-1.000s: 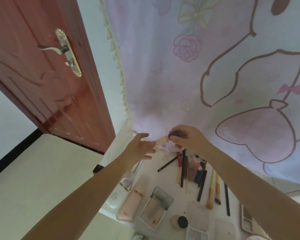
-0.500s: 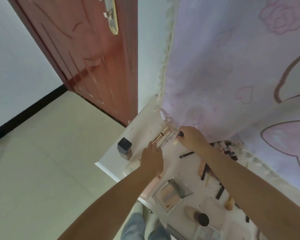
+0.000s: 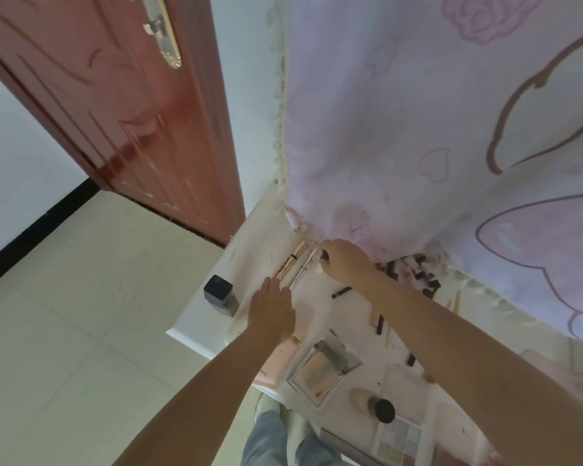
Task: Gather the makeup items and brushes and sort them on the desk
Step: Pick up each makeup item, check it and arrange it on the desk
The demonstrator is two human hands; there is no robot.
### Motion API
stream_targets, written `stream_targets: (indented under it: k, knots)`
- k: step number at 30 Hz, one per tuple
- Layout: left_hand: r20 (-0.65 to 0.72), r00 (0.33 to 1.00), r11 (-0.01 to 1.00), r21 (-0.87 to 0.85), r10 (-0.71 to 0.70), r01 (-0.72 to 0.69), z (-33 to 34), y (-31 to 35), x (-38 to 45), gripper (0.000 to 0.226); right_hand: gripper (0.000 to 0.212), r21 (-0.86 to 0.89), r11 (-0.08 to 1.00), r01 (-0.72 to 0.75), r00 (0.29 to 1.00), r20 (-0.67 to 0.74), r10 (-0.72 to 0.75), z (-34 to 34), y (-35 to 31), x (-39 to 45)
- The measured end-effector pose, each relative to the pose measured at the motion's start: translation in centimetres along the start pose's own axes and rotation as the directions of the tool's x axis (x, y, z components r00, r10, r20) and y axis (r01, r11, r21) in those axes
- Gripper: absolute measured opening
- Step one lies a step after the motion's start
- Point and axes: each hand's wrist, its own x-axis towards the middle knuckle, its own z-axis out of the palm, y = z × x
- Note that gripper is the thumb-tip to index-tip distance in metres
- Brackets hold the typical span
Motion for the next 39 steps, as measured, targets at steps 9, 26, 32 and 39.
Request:
stream_targets:
  k: [9,26,32,39]
  knots:
    - [-0.05,0.996,0.997,0.038,0.072,-0.07,0.1,0.0,-0.3,0.049,0.034,0.282,0.937,-0.204,0.976,-0.017,0.218,0.2,3.4,-6.1]
    - [0.046,0.999,0.986,0.167,0.0,-0.008,2.3,1.5,2.1,0.056,0.029,0.239,0.83,-0.504,0.86,0.048,0.508,6.0,5.4,-9.2]
    - [0.033,0.999,0.983,0.186,-0.01,0.004,2.8,1.4,2.7,0.056,0.025,0.316,0.725,-0.612,0.786,0.138,0.603,5.8,5.3,-8.4]
    - [0.032,0.999,0.985,0.172,0.001,-0.006,2.7,1.5,2.7,0.057,0.016,0.489,0.628,-0.606,0.784,0.23,0.577,5.3,6.6,-10.2]
